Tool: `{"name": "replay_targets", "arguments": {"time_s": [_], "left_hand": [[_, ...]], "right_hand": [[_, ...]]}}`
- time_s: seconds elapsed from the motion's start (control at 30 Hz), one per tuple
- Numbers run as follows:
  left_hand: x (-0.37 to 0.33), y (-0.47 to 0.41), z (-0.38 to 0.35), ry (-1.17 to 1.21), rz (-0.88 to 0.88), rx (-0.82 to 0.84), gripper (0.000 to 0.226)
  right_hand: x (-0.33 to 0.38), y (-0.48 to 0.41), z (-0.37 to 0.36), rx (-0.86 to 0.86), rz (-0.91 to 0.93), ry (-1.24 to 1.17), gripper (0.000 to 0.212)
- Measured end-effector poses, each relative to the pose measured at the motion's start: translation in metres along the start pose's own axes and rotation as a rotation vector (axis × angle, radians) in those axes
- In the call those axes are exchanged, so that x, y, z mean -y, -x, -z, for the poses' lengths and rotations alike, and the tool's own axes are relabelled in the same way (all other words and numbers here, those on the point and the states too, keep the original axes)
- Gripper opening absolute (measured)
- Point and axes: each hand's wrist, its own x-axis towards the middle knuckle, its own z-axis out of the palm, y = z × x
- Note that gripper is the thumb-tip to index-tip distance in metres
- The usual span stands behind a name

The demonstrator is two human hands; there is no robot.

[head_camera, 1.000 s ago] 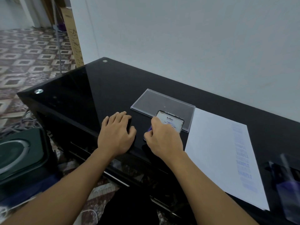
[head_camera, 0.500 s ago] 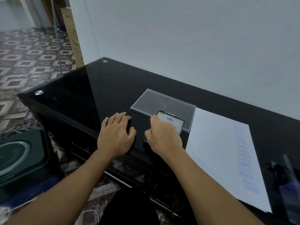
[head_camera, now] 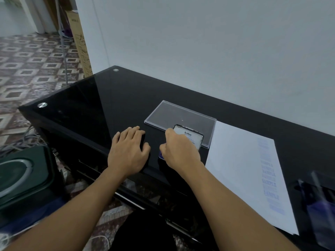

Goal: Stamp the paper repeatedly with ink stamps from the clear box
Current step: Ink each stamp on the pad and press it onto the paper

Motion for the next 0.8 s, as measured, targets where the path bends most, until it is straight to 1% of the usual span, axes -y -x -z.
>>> {"name": "replay_targets", "arguments": {"time_s": [0.07,0.13,0.17,0.23,0.3,0.47,0.57,0.67,0.8], "left_hand": [[0.000,0.000,0.000,0.000,-0.002,0.004,0.049],[0.000,0.000,0.000,0.000,-0.004,0.005,0.049],[0.000,0.001,0.000,0.003,-0.003,0.005,0.049],[0.000,0.000,0.000,0.005,-0.003,0.007,0.048],[0.000,0.000,0.000,0.003,-0.005,0.008,0.048],[0.001,0.001,0.000,0.006,-0.005,0.007,0.048],[0.000,0.002,0.001,0.014,-0.008,-0.001,0.048],[-0.001,0.002,0.002,0.024,-0.006,-0.003,0.048],[-0.002,0.003,0.005,0.060,0.001,0.028,0.048]], "right_hand": [[-0.001,0.000,-0.001,0.004,0.010,0.031,0.020],[-0.002,0.003,-0.003,0.010,0.051,0.083,0.010],[-0.003,0.005,-0.004,0.007,0.062,0.072,0.007],[-0.004,0.011,-0.003,-0.001,0.065,0.005,0.011],[-0.003,0.017,-0.001,-0.004,0.079,-0.005,0.011],[-0.002,0.015,0.001,0.005,0.073,-0.029,0.005],[-0.001,0.013,0.003,0.011,0.036,-0.050,0.009],[-0.003,0.012,0.007,0.019,0.002,-0.121,0.012],[-0.018,0.020,0.023,-0.035,-0.061,-0.180,0.011]]}}
